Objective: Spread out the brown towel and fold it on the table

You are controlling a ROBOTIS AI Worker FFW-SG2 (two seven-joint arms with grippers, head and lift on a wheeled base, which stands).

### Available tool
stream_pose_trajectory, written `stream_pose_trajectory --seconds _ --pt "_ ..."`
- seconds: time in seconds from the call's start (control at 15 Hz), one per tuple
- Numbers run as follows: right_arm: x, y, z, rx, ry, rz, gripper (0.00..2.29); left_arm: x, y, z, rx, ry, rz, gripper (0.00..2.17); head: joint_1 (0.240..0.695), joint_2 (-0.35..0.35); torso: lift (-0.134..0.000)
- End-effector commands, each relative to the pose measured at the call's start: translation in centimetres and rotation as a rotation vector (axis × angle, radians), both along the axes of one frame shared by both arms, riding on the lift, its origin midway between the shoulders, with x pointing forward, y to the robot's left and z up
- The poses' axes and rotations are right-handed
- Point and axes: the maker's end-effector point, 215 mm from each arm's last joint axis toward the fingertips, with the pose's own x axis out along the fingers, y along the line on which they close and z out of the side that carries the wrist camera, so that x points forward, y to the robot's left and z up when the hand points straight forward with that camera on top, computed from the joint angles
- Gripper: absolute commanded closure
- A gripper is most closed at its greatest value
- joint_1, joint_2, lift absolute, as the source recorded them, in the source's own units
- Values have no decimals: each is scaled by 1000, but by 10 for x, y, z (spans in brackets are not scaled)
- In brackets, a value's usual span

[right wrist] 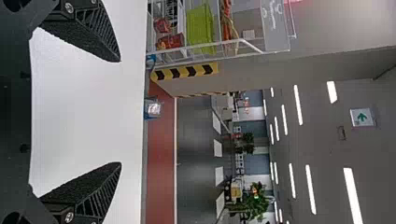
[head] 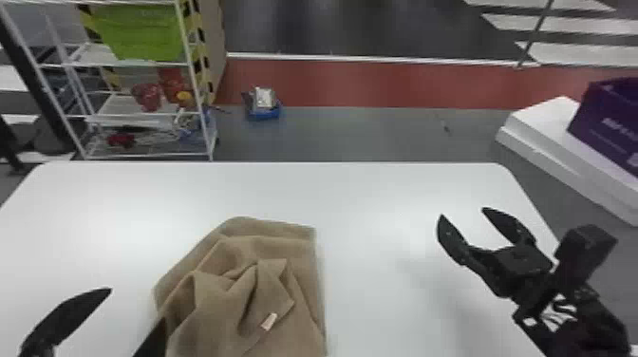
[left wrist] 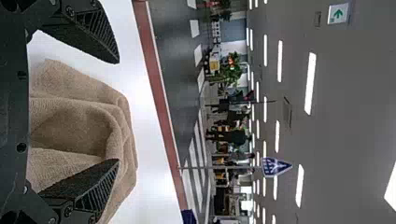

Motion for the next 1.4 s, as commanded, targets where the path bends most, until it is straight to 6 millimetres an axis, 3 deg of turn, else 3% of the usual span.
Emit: stream_pose_trajectory --seconds 0.0,0.27,0.47,0.6,0.87,1.0,1.33 --pt "2 22 6 0 3 46 93 -1 -4 -2 4 5 -17 144 695 -44 -124" --pt "1 72 20 2 30 178 93 -4 -9 -9 10 36 -49 144 695 0 -124" --pt "-17 129 47 3 25 350 97 -4 -9 -10 11 41 -49 144 695 54 -124" --pt "-35 169 54 -10 67 461 97 -4 -9 -11 11 41 -49 144 695 100 -124" --pt "-73 210 33 -12 255 585 107 -3 -9 -11 10 41 -48 144 695 211 -124" --pt "-91 224 10 -11 370 626 174 -2 -8 -13 10 45 -46 144 695 239 -124" --pt "-97 266 -28 -85 446 694 218 -1 -9 -19 6 67 -46 144 695 316 -124"
